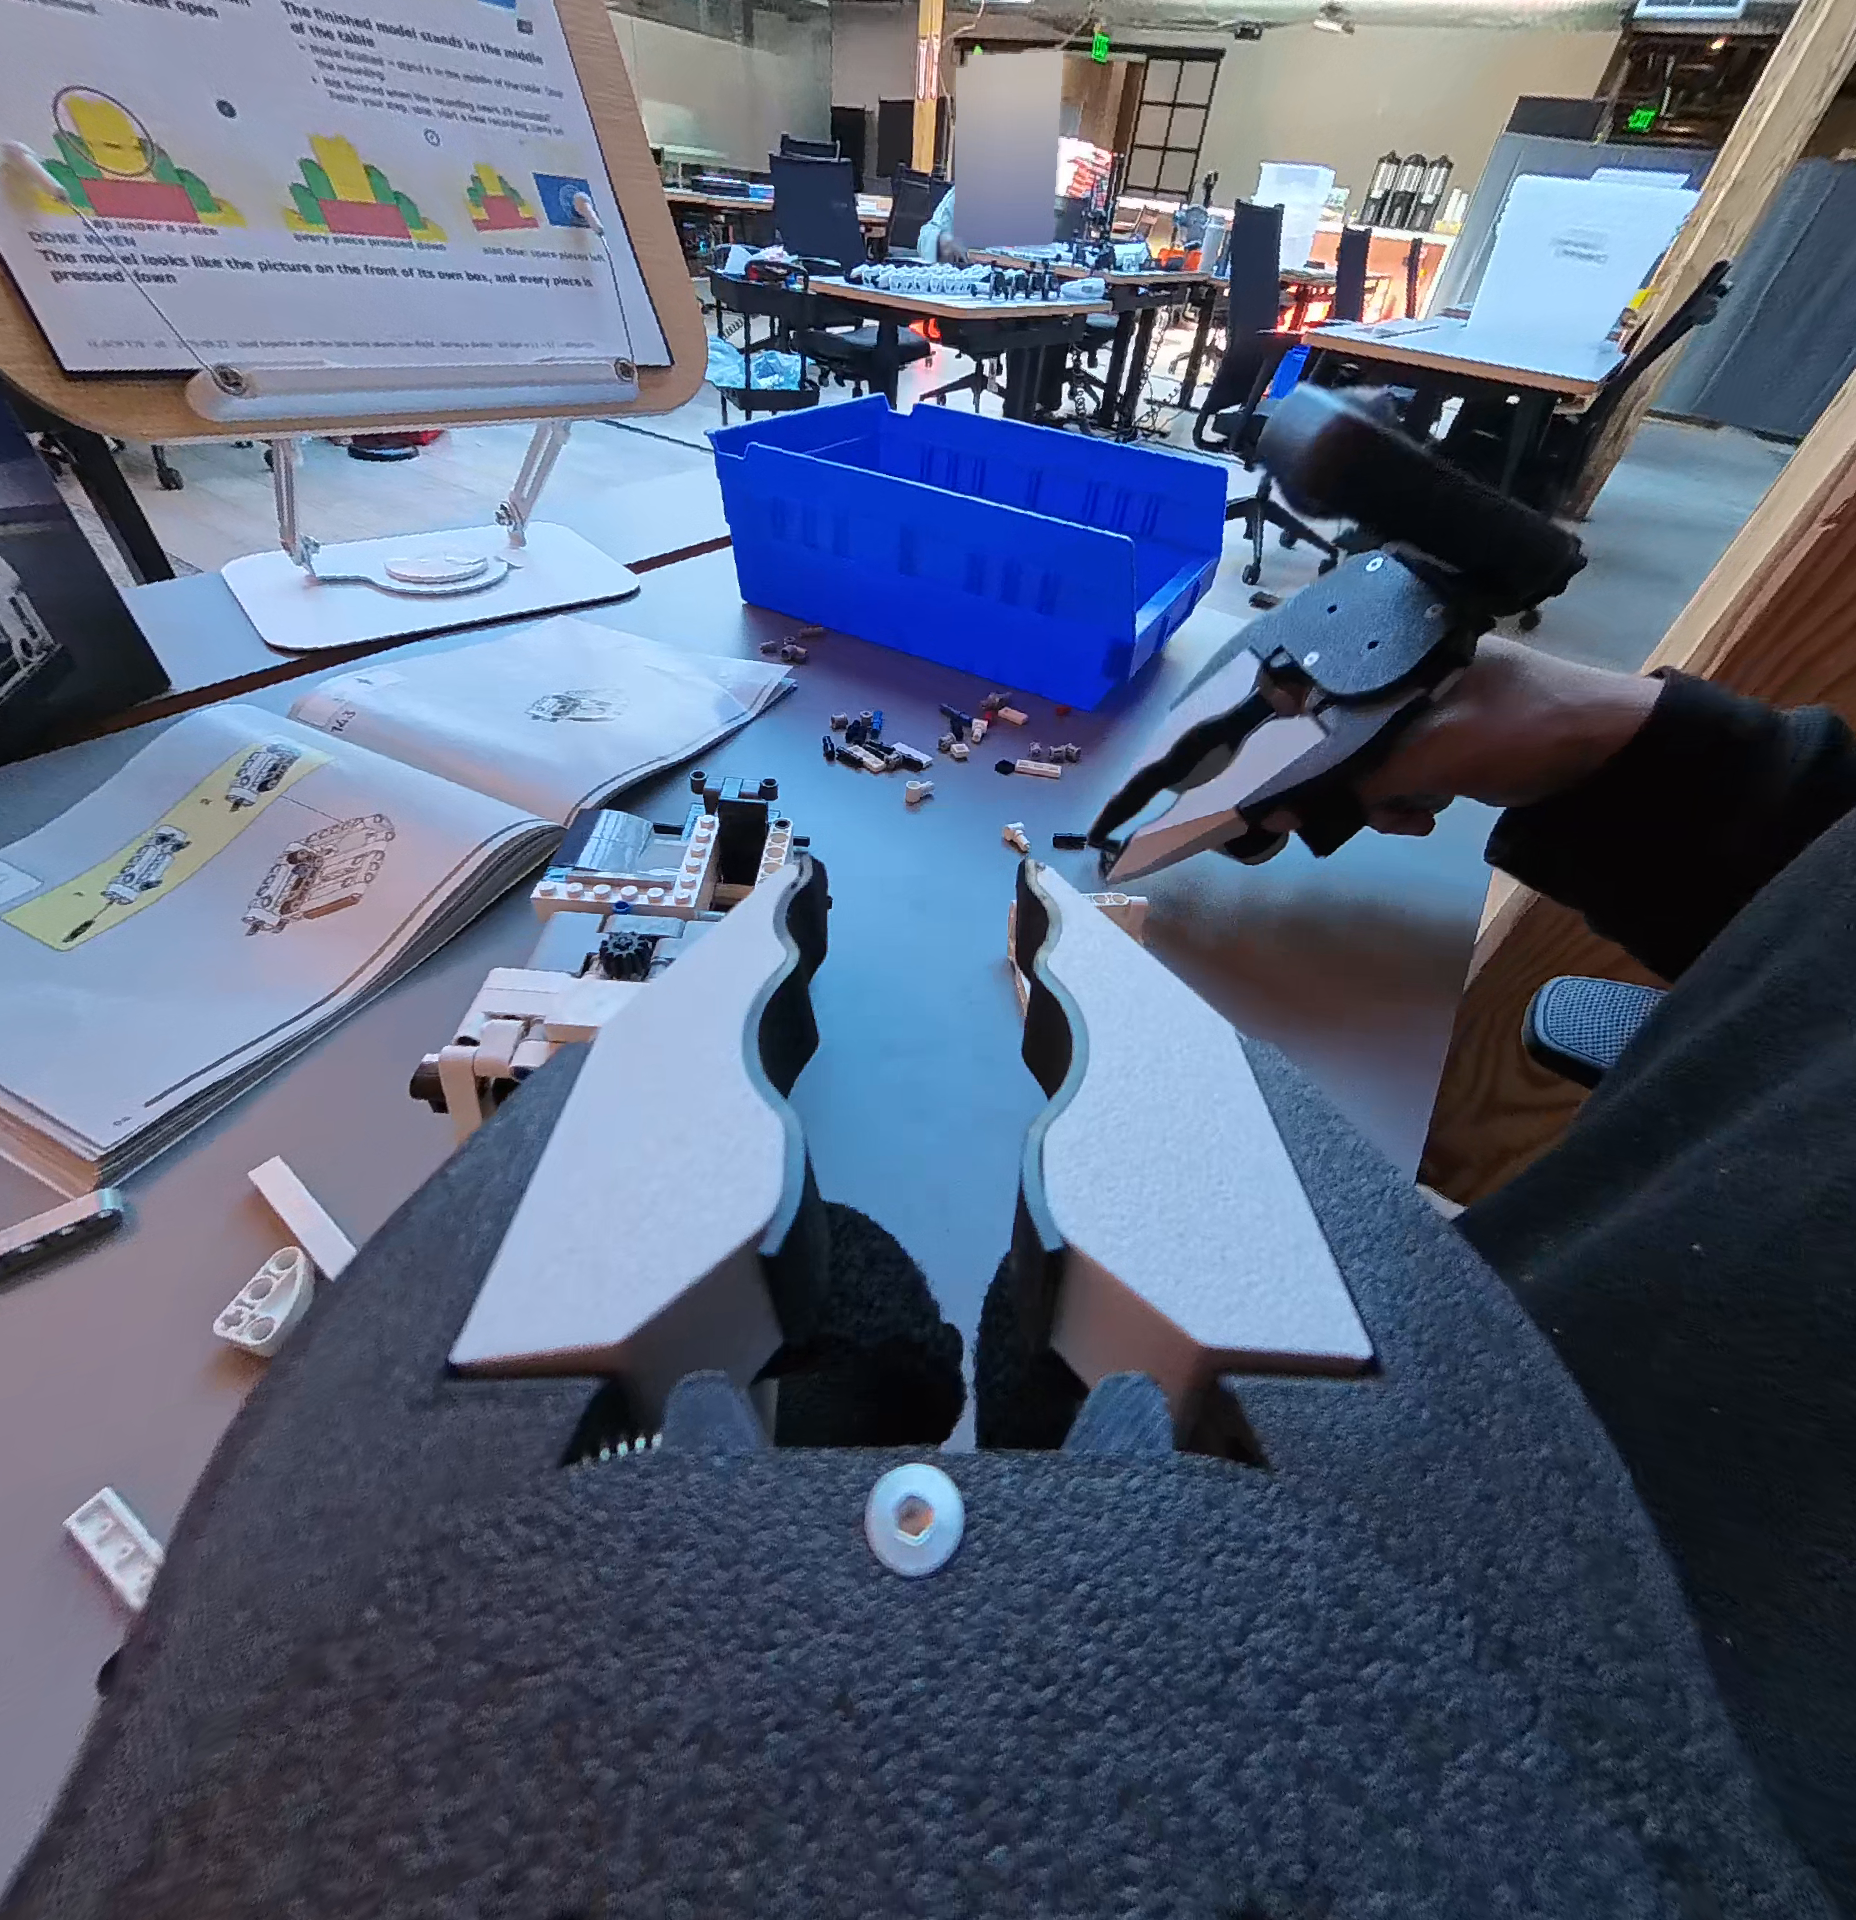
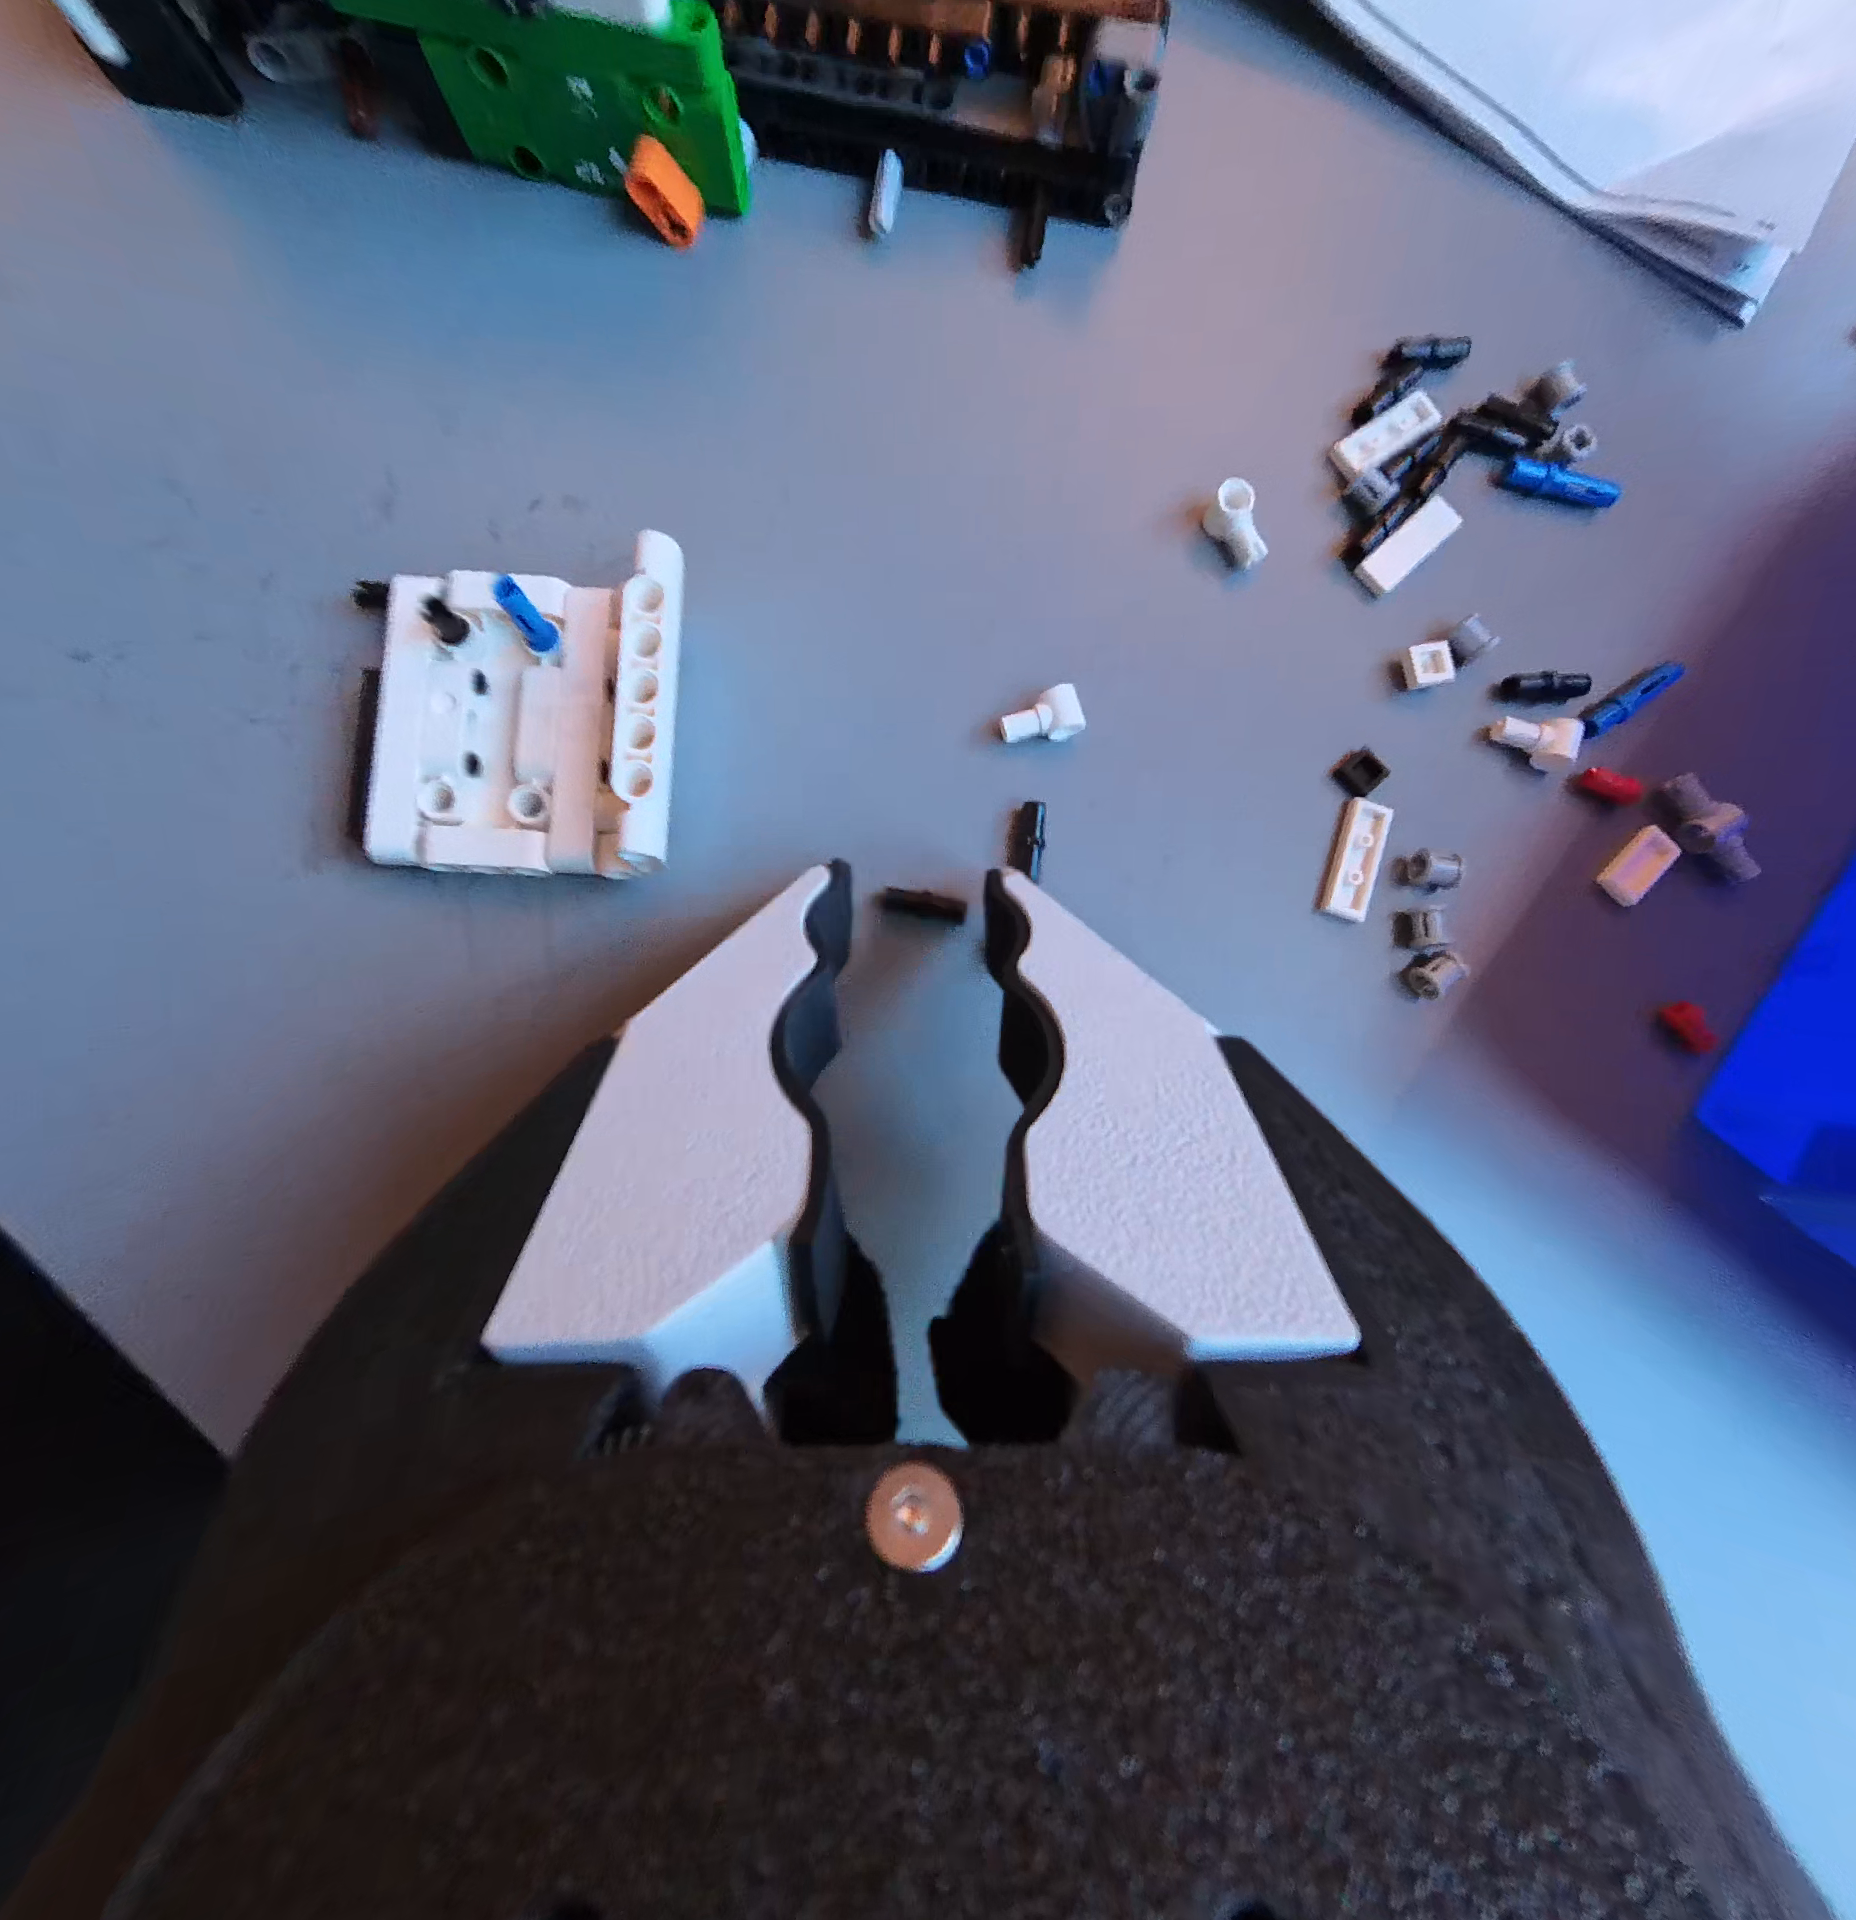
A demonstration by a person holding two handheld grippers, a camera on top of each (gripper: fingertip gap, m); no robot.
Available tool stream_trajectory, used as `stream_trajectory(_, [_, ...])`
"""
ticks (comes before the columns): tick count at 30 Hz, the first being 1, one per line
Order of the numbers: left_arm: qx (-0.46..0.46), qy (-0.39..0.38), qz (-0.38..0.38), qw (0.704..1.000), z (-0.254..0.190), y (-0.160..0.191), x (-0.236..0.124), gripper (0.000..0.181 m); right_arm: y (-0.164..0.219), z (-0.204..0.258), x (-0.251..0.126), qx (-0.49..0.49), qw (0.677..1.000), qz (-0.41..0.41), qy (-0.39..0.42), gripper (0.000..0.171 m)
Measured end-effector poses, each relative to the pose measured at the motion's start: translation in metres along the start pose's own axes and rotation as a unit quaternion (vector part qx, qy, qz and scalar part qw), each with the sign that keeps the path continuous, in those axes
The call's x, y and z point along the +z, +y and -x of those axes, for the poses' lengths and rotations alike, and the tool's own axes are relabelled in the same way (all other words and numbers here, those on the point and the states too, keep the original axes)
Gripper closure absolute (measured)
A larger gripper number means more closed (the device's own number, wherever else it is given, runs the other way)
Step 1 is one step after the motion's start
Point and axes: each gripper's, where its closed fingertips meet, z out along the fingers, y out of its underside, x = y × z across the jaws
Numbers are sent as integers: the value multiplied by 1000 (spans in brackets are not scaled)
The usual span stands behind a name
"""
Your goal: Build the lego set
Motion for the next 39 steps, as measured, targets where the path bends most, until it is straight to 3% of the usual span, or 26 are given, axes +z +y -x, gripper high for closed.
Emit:
stream_trajectory(4, [5,-3,-2,1000,0,-1,-2,146,-27,-12,-4,14,998,-54,17,145])
stream_trajectory(9, [5,-7,-3,1000,1,-2,-5,146,-32,-25,23,38,998,-41,9,144])
stream_trajectory(14, [1,-16,-5,1000,6,-2,-8,147,-24,-38,27,20,998,-35,54,161])
stream_trajectory(23, [11,-13,-2,1000,9,-4,-2,147,-42,-85,44,53,992,-51,105,161])
stream_trajectory(25, [10,-16,-2,1000,10,-4,-3,147,-45,-87,41,48,991,-55,108,152])
stream_trajectory(30, [-5,-16,-7,1000,16,-3,-2,147,-61,-88,30,60,989,-88,103,151])
stream_trajectory(39, [4,-18,-4,1000,18,-4,2,147,-79,-121,60,121,983,-76,112,151])
